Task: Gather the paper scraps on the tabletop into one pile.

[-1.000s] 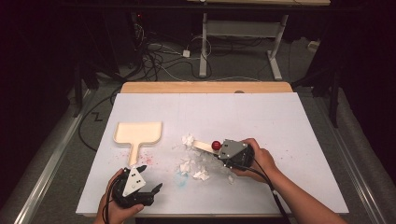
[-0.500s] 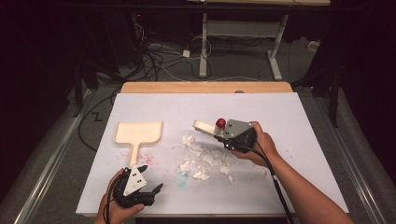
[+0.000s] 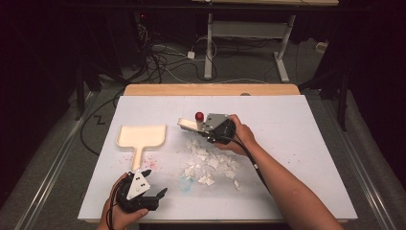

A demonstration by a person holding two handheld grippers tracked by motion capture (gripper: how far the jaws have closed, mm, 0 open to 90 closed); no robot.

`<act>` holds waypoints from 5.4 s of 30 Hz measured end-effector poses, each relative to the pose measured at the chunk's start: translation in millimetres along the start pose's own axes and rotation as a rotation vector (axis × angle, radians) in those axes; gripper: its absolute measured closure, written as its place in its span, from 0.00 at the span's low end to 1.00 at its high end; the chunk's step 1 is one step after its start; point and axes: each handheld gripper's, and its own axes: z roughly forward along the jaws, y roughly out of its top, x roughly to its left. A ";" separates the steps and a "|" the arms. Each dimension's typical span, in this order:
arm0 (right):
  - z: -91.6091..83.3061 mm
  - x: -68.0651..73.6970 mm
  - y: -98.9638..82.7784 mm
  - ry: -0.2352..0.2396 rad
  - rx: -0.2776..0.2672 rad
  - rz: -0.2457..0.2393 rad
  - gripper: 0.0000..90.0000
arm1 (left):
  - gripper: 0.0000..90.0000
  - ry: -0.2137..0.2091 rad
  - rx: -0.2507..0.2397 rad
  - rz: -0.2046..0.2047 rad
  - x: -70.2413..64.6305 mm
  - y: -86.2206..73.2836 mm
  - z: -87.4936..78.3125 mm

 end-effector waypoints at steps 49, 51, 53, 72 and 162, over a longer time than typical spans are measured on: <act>-31.7 30.2 5.9 0.189 -0.058 -0.190 0.75 | 0.22 -0.022 0.026 0.029 -2.5 1.6 5.6; -22.6 35.4 9.3 0.189 -0.050 -0.203 0.75 | 0.22 -0.023 0.028 0.032 -2.2 1.4 5.4; -18.9 40.0 11.6 0.229 -0.037 -0.230 0.75 | 0.22 -0.022 0.026 0.032 -2.3 1.0 4.7; -80.2 34.3 -25.7 0.213 -0.083 -0.182 0.75 | 0.22 -0.021 0.033 0.037 -5.6 -0.8 2.8; -192.0 92.2 -87.2 0.172 0.200 0.275 0.75 | 0.23 -0.032 0.064 0.086 -8.2 4.4 10.1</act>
